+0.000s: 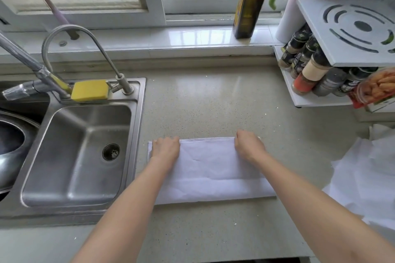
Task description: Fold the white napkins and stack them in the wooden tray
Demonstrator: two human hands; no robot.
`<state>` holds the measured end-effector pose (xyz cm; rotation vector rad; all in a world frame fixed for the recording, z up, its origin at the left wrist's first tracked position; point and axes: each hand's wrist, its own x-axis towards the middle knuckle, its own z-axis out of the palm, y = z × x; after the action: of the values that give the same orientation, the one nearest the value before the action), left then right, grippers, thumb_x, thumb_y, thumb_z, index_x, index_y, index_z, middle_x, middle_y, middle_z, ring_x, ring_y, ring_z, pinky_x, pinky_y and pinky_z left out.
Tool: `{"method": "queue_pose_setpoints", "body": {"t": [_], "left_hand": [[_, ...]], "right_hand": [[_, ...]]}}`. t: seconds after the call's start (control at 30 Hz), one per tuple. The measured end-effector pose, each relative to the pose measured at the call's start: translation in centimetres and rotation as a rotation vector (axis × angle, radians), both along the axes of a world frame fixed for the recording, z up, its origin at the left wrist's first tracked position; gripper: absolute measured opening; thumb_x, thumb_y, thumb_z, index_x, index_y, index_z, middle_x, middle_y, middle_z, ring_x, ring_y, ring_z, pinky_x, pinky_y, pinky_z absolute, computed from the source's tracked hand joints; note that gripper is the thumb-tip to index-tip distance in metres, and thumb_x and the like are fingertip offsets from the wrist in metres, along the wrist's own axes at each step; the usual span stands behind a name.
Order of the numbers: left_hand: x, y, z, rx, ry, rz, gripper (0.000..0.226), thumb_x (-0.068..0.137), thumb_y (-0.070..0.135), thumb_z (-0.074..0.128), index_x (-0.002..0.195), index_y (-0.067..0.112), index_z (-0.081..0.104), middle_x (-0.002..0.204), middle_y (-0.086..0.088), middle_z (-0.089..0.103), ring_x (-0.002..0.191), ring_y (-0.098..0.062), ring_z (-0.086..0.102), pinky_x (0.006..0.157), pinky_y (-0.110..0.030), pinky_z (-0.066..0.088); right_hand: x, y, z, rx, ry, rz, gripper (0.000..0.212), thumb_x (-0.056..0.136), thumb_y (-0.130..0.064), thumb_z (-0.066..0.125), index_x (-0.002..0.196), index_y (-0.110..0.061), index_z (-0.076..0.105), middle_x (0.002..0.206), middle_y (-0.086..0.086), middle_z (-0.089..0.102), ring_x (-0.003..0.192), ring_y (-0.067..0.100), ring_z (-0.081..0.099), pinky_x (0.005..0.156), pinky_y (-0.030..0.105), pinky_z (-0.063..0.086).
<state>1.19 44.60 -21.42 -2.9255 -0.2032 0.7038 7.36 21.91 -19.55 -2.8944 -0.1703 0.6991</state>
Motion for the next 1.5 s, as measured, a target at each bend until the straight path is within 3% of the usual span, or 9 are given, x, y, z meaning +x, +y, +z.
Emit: {"method": "queue_pose_setpoints", "body": {"t": [0.2,0.8,0.93,1.03,1.13,1.23,1.3,1.43,1.5], "left_hand": [[0.2,-0.1,0.0,0.004,0.037,-0.007,0.031,0.095,0.002,0.034,0.123,0.007,0.044,0.123,-0.014,0.059,0.115,-0.034,0.055,0.092,-0.037,0.04],[0.6,0.0,-0.2,-0.019,0.007,0.04,0.03,0.093,-0.001,0.035,0.12,0.008,0.045,0.117,-0.012,0.062,0.108,-0.034,0.058,0.084,-0.034,0.041],[0.5,-0.1,-0.3,-0.022,-0.004,0.048,0.029,0.093,0.0,0.036,0.118,0.009,0.046,0.115,-0.011,0.063,0.106,-0.033,0.059,0.081,-0.034,0.039],[0.6,-0.2,-0.3,-0.026,-0.029,0.054,0.028,0.092,0.0,0.036,0.117,0.009,0.046,0.114,-0.012,0.063,0.105,-0.034,0.059,0.078,-0.033,0.037],[0.4,-0.2,0.0,-0.034,-0.02,0.06,0.028,0.093,0.0,0.035,0.117,0.009,0.046,0.113,-0.014,0.063,0.103,-0.036,0.058,0.076,-0.033,0.033],[0.6,-0.4,0.8,-0.056,-0.002,0.086,0.026,0.095,0.004,0.035,0.118,0.009,0.046,0.115,-0.014,0.063,0.104,-0.034,0.058,0.078,-0.033,0.034],[-0.1,-0.9,1.6,-0.026,-0.068,0.116,0.024,0.098,0.014,0.038,0.121,0.011,0.045,0.12,-0.011,0.059,0.108,-0.031,0.055,0.089,-0.037,0.036],[-4.8,-3.5,0.4,-0.118,-0.501,-0.036,0.04,0.096,0.031,0.044,0.132,0.015,0.051,0.14,-0.012,0.047,0.132,-0.033,0.041,0.114,-0.053,0.023],[-7.6,-4.8,-1.1,-0.209,-0.399,-0.086,0.054,0.097,0.038,0.023,0.145,0.017,0.039,0.153,-0.01,0.033,0.143,-0.032,0.026,0.117,-0.05,0.009]], "right_hand": [[-0.7,0.0,-0.8,-0.07,-0.122,0.055,0.027,0.094,0.0,0.033,0.111,-0.006,0.052,0.119,0.012,0.056,0.113,0.029,0.051,0.089,0.034,0.037],[-0.8,-0.2,-1.3,-0.11,-0.151,0.106,0.031,0.089,0.006,0.031,0.112,-0.007,0.046,0.117,0.013,0.055,0.11,0.03,0.051,0.083,0.036,0.038],[-1.1,0.3,-0.9,-0.196,-0.417,0.18,0.032,0.082,0.001,0.036,0.105,-0.01,0.055,0.102,0.011,0.058,0.098,0.03,0.054,0.082,0.037,0.037],[-3.5,1.1,-1.7,-0.009,-0.559,0.321,0.031,0.076,-0.005,0.054,0.106,-0.005,0.061,0.108,0.016,0.063,0.103,0.034,0.059,0.097,0.042,0.03],[-7.5,1.7,-2.8,0.126,-0.304,0.401,0.06,0.092,-0.035,0.028,0.142,-0.005,0.04,0.151,0.013,0.034,0.141,0.028,0.031,0.114,0.039,0.008],[-8.9,1.0,-4.2,0.127,-0.132,0.388,0.074,0.086,-0.053,-0.004,0.151,-0.018,-0.008,0.155,-0.004,-0.02,0.143,0.014,-0.022,0.114,0.032,-0.019],[-8.8,0.8,-4.7,0.092,-0.154,0.395,0.071,0.085,-0.055,-0.008,0.148,-0.022,-0.017,0.153,-0.007,-0.027,0.14,0.011,-0.029,0.113,0.031,-0.022],[-8.8,1.1,-5.1,0.069,-0.177,0.391,0.068,0.086,-0.054,-0.008,0.147,-0.025,-0.017,0.153,-0.007,-0.025,0.141,0.01,-0.026,0.114,0.032,-0.02],[-8.7,1.2,-5.0,0.059,-0.174,0.389,0.069,0.085,-0.054,-0.008,0.147,-0.023,-0.015,0.153,-0.006,-0.023,0.144,0.014,-0.019,0.114,0.032,-0.02]]}}
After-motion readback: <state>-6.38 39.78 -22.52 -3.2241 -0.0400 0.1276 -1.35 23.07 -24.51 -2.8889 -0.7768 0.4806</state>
